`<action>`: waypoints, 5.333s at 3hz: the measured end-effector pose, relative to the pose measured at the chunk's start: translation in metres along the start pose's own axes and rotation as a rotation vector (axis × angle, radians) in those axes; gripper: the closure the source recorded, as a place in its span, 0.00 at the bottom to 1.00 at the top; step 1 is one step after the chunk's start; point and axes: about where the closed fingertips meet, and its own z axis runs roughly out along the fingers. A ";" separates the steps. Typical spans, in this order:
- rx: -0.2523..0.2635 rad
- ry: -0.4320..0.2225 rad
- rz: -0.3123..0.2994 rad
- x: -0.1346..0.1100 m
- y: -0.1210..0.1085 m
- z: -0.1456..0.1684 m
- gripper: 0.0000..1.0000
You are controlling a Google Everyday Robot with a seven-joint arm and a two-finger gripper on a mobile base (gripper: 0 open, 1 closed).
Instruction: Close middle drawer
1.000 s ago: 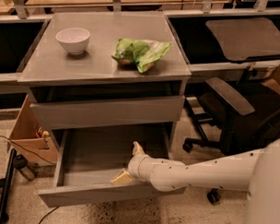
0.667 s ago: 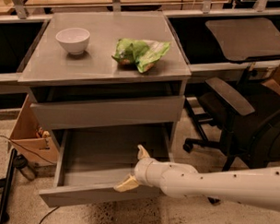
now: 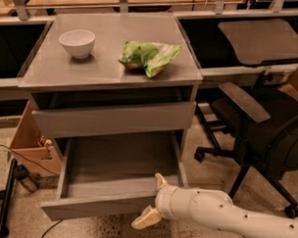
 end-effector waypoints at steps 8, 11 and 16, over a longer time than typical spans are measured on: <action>-0.342 0.277 0.226 0.075 -0.001 0.030 0.00; -0.369 0.211 0.176 0.009 -0.029 0.086 0.00; -0.285 0.163 0.129 -0.049 -0.068 0.150 0.00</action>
Offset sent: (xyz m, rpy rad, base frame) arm -0.0728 -0.0857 -0.0130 -0.0830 0.2869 0.0058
